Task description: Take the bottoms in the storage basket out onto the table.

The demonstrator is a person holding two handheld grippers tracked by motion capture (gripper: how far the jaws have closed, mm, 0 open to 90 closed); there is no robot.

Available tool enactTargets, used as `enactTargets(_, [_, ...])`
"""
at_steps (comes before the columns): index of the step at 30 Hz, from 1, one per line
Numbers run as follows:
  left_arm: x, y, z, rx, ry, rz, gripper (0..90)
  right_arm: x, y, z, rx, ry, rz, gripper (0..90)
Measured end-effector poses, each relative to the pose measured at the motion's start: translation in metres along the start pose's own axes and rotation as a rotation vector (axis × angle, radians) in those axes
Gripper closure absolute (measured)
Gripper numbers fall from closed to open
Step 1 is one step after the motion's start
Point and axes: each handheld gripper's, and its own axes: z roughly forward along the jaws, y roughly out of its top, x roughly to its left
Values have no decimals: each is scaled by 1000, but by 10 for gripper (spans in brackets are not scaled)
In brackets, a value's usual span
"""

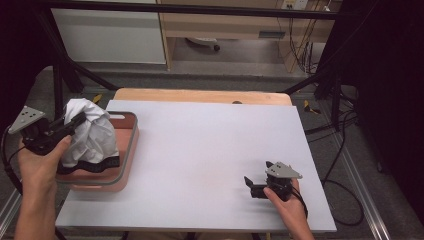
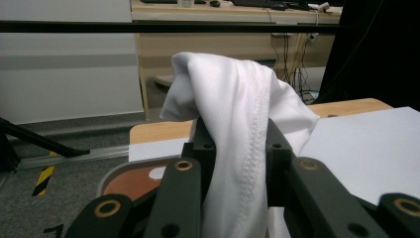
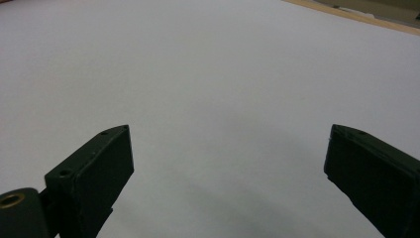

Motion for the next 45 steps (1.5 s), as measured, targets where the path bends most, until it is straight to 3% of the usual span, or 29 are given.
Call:
enactTargets(12, [-16, 7, 0, -9, -38, 24, 744, -1, 2, 1, -5, -1, 1, 52])
enactTargets(22, [-24, 13, 0, -18, -67, 25, 744, 2, 3, 0, -30, -5, 6, 51])
enactTargets(27, [-28, 19, 1, -24, -78, 20, 744, 0, 2, -1, -42, -14, 34, 52])
enactTargets(30, [-34, 23, 3, -18, -85, 34, 744, 1, 3, -3, -57, -9, 29, 53])
enactTargets(40, [-55, 58, 21, -8, -103, 71, 744, 2, 3, -3, -57, 3, 29, 53])
enactTargets(41, [-58, 61, 22, -5, -112, 78, 744, 2, 3, -3, -55, 2, 30, 54])
enactTargets(43, [-64, 68, 25, -20, -185, 26, 744, 2, 3, -3, -56, 1, 33, 54])
enactTargets(45, [-71, 74, 25, -24, -193, 38, 744, 3, 3, -4, -55, 0, 26, 52])
